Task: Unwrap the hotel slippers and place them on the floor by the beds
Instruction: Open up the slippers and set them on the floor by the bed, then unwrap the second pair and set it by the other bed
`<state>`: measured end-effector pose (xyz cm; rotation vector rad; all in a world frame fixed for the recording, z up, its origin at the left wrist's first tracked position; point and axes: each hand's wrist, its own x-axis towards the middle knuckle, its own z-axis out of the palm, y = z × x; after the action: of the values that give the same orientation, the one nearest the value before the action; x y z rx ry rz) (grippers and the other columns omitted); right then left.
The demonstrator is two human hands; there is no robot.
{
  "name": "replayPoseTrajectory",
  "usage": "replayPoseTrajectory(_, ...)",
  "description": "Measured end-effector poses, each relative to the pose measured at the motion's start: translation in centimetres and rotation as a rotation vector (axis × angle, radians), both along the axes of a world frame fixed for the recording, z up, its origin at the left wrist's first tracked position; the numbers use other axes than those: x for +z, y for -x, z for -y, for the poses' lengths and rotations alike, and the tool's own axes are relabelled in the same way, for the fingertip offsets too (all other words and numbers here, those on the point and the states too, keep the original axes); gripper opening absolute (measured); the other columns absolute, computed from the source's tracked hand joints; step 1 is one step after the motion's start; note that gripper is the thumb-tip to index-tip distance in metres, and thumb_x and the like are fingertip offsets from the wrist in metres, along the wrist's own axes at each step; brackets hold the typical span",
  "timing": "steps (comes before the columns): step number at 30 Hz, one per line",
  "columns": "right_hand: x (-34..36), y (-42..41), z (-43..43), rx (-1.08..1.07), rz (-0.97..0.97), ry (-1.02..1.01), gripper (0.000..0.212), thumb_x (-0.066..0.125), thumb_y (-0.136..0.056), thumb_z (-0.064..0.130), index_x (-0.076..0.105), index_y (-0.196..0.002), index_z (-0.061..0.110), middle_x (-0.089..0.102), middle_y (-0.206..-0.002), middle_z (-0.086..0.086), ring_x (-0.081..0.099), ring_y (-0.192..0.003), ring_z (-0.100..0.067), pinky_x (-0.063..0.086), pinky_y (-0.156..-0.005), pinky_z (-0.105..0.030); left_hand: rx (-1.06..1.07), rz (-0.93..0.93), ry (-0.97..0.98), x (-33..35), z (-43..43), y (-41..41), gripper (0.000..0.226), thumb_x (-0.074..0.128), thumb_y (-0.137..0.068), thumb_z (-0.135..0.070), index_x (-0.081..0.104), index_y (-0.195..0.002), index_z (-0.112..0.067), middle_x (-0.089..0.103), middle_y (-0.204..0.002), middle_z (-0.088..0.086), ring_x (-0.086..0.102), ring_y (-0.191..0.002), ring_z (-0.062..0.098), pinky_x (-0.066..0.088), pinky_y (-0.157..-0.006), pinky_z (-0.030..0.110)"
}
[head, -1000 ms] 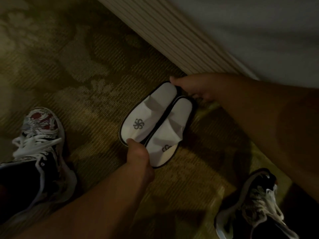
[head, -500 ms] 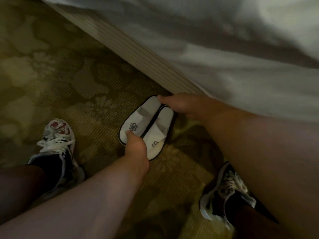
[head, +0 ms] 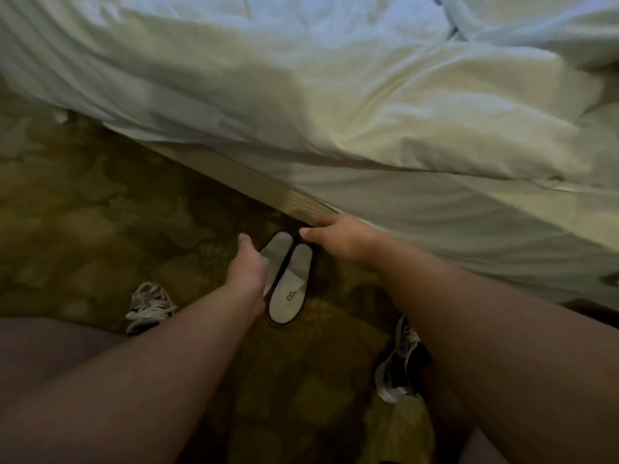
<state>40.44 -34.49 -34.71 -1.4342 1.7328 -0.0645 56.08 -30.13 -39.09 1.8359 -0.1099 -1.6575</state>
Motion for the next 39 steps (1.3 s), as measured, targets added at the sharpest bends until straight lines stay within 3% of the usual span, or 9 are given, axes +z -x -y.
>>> replayPoseTrajectory(2, 1.9, 0.3, -1.7, -0.001, 0.018, 0.023, 0.069, 0.057, -0.088, 0.058, 0.042, -0.146, 0.024, 0.045, -0.149, 0.000, 0.045, -0.133, -0.023, 0.035, -0.101, -0.033, -0.057, 0.028, 0.045, 1.6, -0.8, -0.4, 0.074, 0.031, -0.091, -0.072, 0.045, -0.140, -0.018, 0.061, -0.127, 0.019, 0.063, -0.110, 0.039, 0.051, -0.096, 0.055)
replayPoseTrajectory(5, 4.3, 0.5, -4.1, -0.024, 0.043, 0.055, 0.071, 0.060, -0.086, 0.058, 0.042, -0.146, 0.025, 0.047, -0.147, -0.001, 0.048, -0.130, -0.023, 0.037, -0.106, -0.035, -0.125, 0.126, 0.113, 4.5, -2.4, -0.9, 0.075, 0.031, -0.094, -0.069, 0.029, -0.154, -0.023, 0.040, -0.155, 0.013, 0.044, -0.136, 0.035, 0.037, -0.110, 0.052)
replayPoseTrajectory(11, 8.7, 0.9, -8.3, -0.061, 0.065, 0.144, 0.071, 0.064, -0.083, 0.057, 0.045, -0.144, 0.026, 0.050, -0.144, -0.003, 0.050, -0.127, -0.023, 0.040, -0.106, -0.036, -0.194, 0.174, 0.212, 9.7, -5.5, -1.2, 0.075, 0.033, -0.095, -0.067, 0.026, -0.155, -0.024, 0.033, -0.160, 0.010, 0.035, -0.142, 0.033, 0.032, -0.110, 0.051)
replayPoseTrajectory(15, 11.8, 1.3, -10.9, -0.073, 0.093, 0.232, 0.070, 0.065, -0.084, 0.054, 0.044, -0.144, 0.024, 0.051, -0.144, -0.005, 0.052, -0.125, -0.023, 0.040, -0.091, -0.027, -0.232, 0.169, 0.308, 12.5, -6.7, -1.3, 0.076, 0.036, -0.094, -0.066, 0.027, -0.155, -0.022, 0.035, -0.158, 0.011, 0.039, -0.139, 0.034, 0.033, -0.110, 0.052)
replayPoseTrajectory(22, 17.7, 2.9, -15.8, -0.084, 0.114, 0.409, 0.069, 0.065, -0.085, 0.051, 0.043, -0.145, 0.028, 0.045, -0.148, -0.002, 0.046, -0.131, -0.021, 0.040, -0.102, -0.033, -0.341, 0.287, 0.544, 18.2, -9.0, -0.4, 0.077, 0.039, -0.094, -0.064, 0.032, -0.154, -0.016, 0.039, -0.155, 0.014, 0.041, -0.138, 0.035, 0.034, -0.114, 0.053)
replayPoseTrajectory(26, 20.1, 3.3, -18.4, -0.109, 0.072, 0.582, 0.065, 0.068, -0.084, 0.045, 0.047, -0.142, 0.026, 0.049, -0.146, 0.001, 0.044, -0.133, -0.017, 0.032, -0.099, -0.024, -0.420, 0.357, 0.689, 20.9, -10.5, 1.4, 0.074, 0.035, -0.098, -0.060, 0.025, -0.157, -0.016, 0.029, -0.162, 0.012, 0.030, -0.145, 0.033, 0.024, -0.119, 0.051)
replayPoseTrajectory(31, 23.5, 4.1, -21.3, -0.171, 0.014, 0.778, 0.063, 0.067, -0.082, 0.044, 0.048, -0.140, 0.028, 0.047, -0.145, 0.004, 0.044, -0.132, -0.016, 0.037, -0.106, -0.031, -0.517, 0.539, 0.861, 24.9, -12.0, 3.7, 0.077, 0.035, -0.097, -0.065, 0.022, -0.158, -0.020, 0.022, -0.165, 0.007, 0.021, -0.150, 0.028, 0.018, -0.118, 0.044)
replayPoseTrajectory(39, 30.7, 6.8, -25.3, -0.277, -0.067, 1.073, 0.058, 0.062, -0.082, 0.048, 0.049, -0.136, 0.033, 0.049, -0.141, 0.009, 0.045, -0.128, -0.013, 0.039, -0.107, -0.037, -0.664, 0.777, 1.139, 31.9, -13.2, 5.7, 0.076, 0.026, -0.095, -0.071, 0.012, -0.159, -0.031, 0.008, -0.168, -0.003, 0.002, -0.154, 0.020, 0.007, -0.124, 0.051)
